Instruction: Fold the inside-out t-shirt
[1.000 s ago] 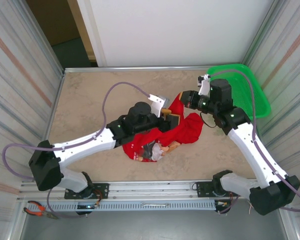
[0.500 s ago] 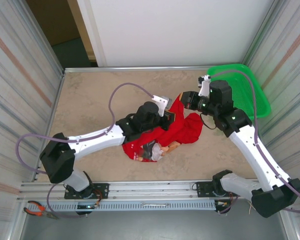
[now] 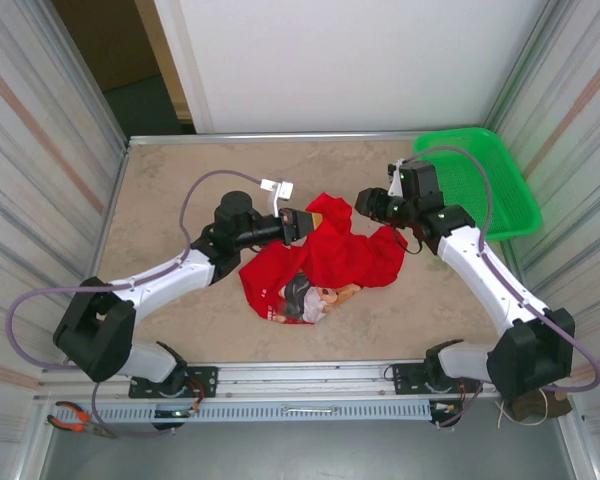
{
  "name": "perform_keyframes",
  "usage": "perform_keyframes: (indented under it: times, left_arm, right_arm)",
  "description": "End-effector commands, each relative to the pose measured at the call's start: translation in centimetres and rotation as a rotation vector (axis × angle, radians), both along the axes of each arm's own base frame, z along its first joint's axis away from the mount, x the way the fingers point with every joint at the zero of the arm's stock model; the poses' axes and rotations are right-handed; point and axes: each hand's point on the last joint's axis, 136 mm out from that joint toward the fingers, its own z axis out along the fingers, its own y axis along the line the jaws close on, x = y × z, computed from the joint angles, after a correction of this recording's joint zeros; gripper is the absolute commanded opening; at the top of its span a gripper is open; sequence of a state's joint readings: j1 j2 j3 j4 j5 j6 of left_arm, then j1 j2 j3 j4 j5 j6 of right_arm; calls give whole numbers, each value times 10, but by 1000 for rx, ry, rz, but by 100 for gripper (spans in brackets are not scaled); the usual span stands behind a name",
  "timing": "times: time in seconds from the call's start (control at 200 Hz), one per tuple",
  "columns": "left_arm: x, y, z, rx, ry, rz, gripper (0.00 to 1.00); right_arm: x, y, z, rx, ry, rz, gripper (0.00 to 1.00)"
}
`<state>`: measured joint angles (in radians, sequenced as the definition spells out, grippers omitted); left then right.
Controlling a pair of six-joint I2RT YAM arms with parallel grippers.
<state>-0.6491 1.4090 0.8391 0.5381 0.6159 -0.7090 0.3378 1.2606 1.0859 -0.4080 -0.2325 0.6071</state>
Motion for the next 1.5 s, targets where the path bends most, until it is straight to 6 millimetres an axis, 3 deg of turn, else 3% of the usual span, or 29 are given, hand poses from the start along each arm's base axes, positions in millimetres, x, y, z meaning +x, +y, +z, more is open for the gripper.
perform_keyframes:
  times: [0.0, 0.145, 0.255, 0.596, 0.681, 0.761, 0.837, 0.887, 0.972, 1.097, 1.257, 1.353, 1.448, 1.493]
  left_arm:
    - [-21, -4, 30, -75, -51, -112, 0]
    - [-21, -6, 32, -76, -60, -131, 0]
    - [-22, -7, 34, -72, -65, -146, 0]
    - [-23, -7, 38, -69, -70, -151, 0]
    - [-23, -7, 37, -67, -70, -148, 0]
    - [-21, -7, 35, -65, -67, -144, 0]
    - [-21, -7, 34, -63, -66, -142, 0]
    - [-20, -7, 32, -56, -62, -141, 0]
    - [-18, -7, 23, -34, -51, -135, 0]
    - [-12, -4, 0, 3, -15, -119, 0]
    - [-2, 1, -32, 44, 36, -92, 0]
    - [3, 0, -39, 52, 51, -86, 0]
    - [7, 0, -37, 59, 54, -68, 34]
    - [8, 2, -33, 63, 49, -56, 44]
  right_arm:
    - [-14, -5, 23, 5, -67, 12, 51]
    - [-41, -6, 33, 66, -82, 7, 57]
    - [-52, 1, 27, 120, -69, 16, 66]
    - [-36, 39, -4, 178, 21, 60, 65]
    - [-34, 46, -12, 187, 43, 75, 59]
    - [-32, 50, -16, 196, 60, 84, 45]
    - [-32, 50, -14, 200, 61, 90, 17]
    - [-32, 46, -7, 201, 47, 88, 0]
    - [-31, 33, 15, 209, 4, 68, 0]
    - [-37, 11, 68, 257, -92, 54, 0]
    - [-64, -2, 140, 319, -233, 85, 0]
    - [-76, -2, 156, 356, -260, 100, 0]
    - [-77, -1, 152, 368, -258, 103, 0]
    - [-76, -1, 145, 360, -247, 98, 0]
